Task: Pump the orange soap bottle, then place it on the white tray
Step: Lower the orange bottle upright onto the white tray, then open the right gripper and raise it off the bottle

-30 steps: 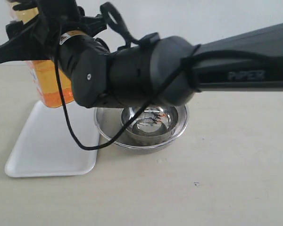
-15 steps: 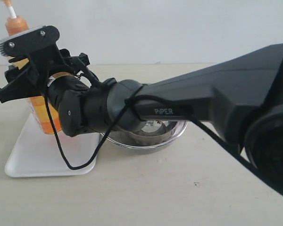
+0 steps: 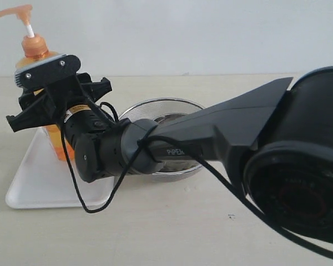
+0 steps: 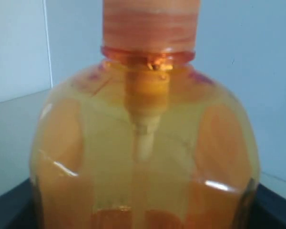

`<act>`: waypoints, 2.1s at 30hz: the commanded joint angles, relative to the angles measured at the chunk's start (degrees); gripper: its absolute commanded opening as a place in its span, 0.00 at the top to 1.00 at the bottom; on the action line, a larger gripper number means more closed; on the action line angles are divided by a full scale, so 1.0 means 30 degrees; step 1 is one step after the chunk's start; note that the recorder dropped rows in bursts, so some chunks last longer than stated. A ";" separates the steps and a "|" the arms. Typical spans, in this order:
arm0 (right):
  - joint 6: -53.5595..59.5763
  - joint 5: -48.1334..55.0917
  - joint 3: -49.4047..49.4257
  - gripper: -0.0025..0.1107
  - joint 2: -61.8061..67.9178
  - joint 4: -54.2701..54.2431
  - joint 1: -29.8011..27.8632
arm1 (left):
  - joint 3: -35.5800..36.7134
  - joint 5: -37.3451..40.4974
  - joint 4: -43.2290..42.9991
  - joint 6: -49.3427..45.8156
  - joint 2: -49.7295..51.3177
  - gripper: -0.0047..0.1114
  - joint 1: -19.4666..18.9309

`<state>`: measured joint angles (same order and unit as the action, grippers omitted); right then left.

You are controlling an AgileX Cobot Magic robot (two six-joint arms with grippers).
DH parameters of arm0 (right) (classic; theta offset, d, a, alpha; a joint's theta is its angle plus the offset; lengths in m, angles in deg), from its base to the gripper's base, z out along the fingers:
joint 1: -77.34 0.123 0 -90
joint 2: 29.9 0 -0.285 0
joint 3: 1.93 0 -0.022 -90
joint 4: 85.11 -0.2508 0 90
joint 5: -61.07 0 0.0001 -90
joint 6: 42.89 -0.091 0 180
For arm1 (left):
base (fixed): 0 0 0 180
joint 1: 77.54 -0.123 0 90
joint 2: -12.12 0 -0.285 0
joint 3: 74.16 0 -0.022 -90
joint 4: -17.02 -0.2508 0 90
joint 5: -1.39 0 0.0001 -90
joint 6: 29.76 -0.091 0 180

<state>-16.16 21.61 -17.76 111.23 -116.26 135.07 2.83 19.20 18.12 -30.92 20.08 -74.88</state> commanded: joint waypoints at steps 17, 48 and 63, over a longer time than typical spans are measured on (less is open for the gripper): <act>-0.0100 -0.2086 -0.0447 0.67 0.0041 0.0519 -0.0007 | 0.0076 -0.0004 0.0141 -0.0131 -0.0059 0.92 -0.0037; 1.2182 0.4704 -0.0447 0.08 -0.5213 -1.3751 -0.0007 | 0.0076 -0.0004 0.0141 -0.0131 -0.0059 0.92 -0.0037; 2.0299 0.4290 -0.0447 0.95 -0.6695 -2.1716 0.0035 | 0.0076 -0.0004 0.0141 -0.0131 -0.0059 0.92 -0.0037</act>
<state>40.98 38.38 -18.84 92.05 -178.06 135.07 2.83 19.20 18.12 -30.92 20.08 -74.88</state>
